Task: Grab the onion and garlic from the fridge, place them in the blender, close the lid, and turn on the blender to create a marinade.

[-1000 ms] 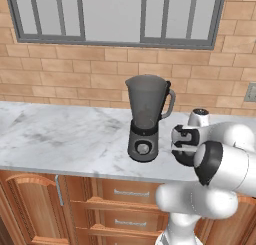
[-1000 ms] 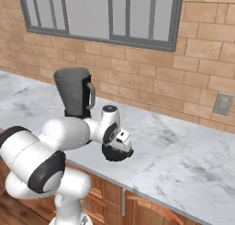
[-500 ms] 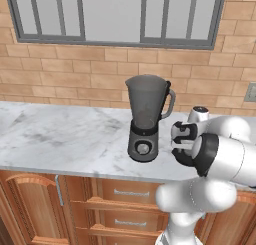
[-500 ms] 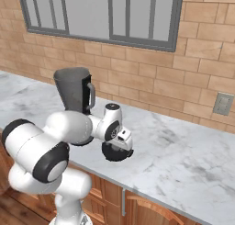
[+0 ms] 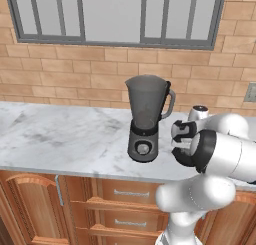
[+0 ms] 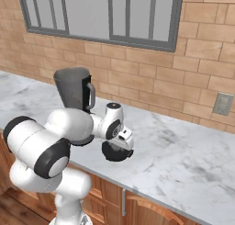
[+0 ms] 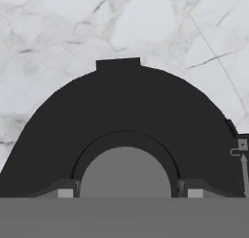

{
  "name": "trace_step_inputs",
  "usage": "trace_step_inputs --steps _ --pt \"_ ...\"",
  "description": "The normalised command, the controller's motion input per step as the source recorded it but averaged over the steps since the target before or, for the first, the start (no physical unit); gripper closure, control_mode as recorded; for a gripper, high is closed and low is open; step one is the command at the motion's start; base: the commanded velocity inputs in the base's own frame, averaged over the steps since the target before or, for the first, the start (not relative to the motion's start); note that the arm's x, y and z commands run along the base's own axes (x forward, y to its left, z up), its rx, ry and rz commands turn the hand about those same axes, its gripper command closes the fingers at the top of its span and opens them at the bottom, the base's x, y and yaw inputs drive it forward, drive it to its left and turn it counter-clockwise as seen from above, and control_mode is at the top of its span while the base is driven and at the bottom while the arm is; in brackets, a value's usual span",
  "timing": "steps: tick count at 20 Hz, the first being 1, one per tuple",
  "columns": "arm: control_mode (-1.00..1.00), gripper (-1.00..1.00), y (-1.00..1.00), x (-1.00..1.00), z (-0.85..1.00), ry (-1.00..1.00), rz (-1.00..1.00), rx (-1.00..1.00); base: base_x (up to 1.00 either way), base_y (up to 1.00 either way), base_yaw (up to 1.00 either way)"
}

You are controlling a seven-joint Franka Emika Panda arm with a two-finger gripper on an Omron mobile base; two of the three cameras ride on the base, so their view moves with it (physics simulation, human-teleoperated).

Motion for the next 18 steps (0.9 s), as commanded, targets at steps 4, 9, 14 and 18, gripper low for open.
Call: trace_step_inputs --steps 4,9,14,18 --pt "-1.00 1.00 0.02 -0.17 0.00 -0.02 0.00 0.00 0.00 0.00 0.00" --pt "-1.00 1.00 0.21 -0.44 0.23 -0.03 0.00 0.00 0.00 0.00 0.00" --pt "-1.00 1.00 0.02 -0.47 0.96 -0.11 0.00 0.00 0.00 0.00 0.00" --pt "-1.00 1.00 0.00 -0.67 1.00 -0.13 0.00 0.02 0.00 0.00 0.00"
